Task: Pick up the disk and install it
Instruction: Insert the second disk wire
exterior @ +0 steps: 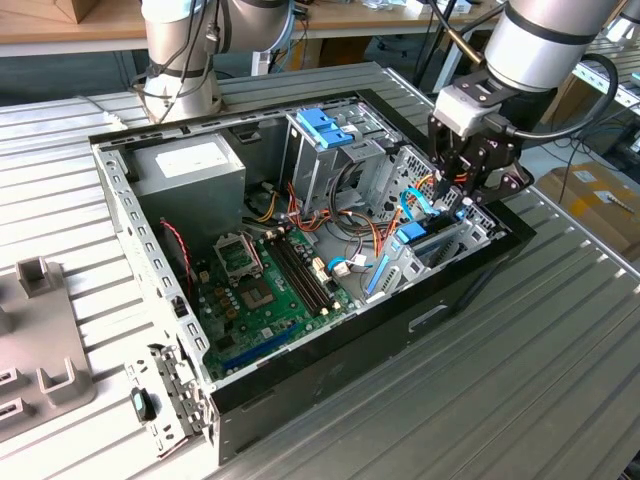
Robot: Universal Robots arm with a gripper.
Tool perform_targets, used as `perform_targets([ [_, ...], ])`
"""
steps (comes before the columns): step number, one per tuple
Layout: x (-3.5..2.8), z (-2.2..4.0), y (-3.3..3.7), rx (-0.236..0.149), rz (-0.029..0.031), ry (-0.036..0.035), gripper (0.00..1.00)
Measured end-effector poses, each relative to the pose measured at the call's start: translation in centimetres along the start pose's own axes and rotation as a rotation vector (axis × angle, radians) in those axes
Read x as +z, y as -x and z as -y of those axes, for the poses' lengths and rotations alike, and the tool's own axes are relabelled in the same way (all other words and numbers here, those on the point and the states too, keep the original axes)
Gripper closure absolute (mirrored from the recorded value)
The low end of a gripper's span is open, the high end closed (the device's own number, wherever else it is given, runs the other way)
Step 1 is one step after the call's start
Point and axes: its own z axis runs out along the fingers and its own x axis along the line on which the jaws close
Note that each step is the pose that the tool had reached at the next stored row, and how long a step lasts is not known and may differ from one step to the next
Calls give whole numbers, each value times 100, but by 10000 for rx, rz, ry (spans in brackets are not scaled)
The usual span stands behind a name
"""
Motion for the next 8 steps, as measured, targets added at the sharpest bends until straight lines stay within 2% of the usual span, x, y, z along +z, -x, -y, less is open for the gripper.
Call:
perform_targets([
  [8, 3, 60, 4, 2, -2, 14, 64],
])
